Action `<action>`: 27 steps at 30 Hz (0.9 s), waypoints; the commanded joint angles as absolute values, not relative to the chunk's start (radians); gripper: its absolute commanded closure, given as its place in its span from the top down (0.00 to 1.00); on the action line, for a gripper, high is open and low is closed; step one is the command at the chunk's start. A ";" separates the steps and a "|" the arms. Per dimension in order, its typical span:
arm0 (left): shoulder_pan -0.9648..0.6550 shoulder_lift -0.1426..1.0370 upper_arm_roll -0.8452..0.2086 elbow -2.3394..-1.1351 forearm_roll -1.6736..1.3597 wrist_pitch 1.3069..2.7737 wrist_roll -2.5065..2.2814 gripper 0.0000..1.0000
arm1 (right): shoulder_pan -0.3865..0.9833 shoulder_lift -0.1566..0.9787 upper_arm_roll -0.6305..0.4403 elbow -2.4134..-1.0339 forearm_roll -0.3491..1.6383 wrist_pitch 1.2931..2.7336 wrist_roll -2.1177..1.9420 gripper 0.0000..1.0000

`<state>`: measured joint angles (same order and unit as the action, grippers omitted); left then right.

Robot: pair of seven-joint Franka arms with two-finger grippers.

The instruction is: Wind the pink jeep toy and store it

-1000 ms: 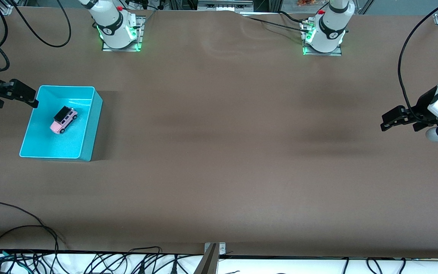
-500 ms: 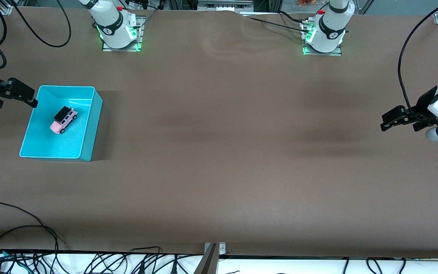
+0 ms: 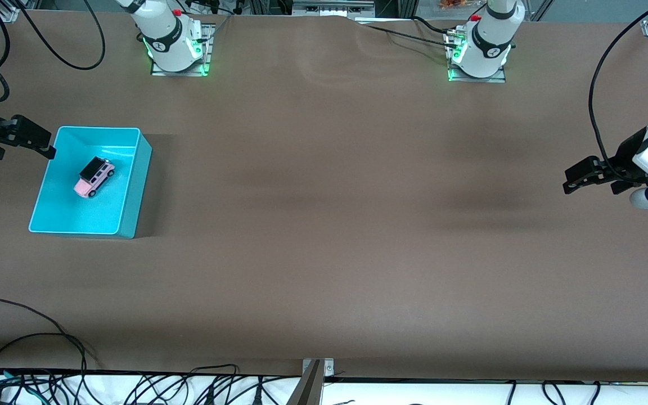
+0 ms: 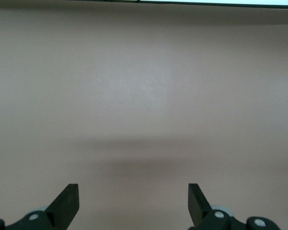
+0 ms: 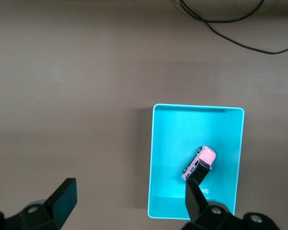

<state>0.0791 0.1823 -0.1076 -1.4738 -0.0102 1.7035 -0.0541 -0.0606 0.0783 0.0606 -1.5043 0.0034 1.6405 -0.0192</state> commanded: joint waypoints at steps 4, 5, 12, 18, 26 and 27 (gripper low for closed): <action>0.080 0.175 -0.110 -1.480 0.002 1.698 -0.055 1.00 | -0.064 0.083 0.057 -1.483 0.021 1.623 -0.035 1.00; 0.078 0.175 -0.110 -1.480 0.002 1.698 -0.055 1.00 | -0.066 0.081 0.057 -1.485 0.021 1.623 -0.035 1.00; 0.078 0.175 -0.110 -1.480 0.002 1.698 -0.055 1.00 | -0.066 0.083 0.048 -1.485 0.021 1.621 -0.035 1.00; 0.078 0.175 -0.110 -1.480 0.002 1.698 -0.055 1.00 | -0.066 0.083 0.048 -1.485 0.021 1.621 -0.035 1.00; 0.078 0.176 -0.110 -1.480 0.002 1.698 -0.055 1.00 | -0.066 0.083 0.048 -1.485 0.021 1.621 -0.035 1.00; 0.078 0.176 -0.110 -1.480 0.002 1.698 -0.055 1.00 | -0.066 0.083 0.048 -1.485 0.021 1.621 -0.035 1.00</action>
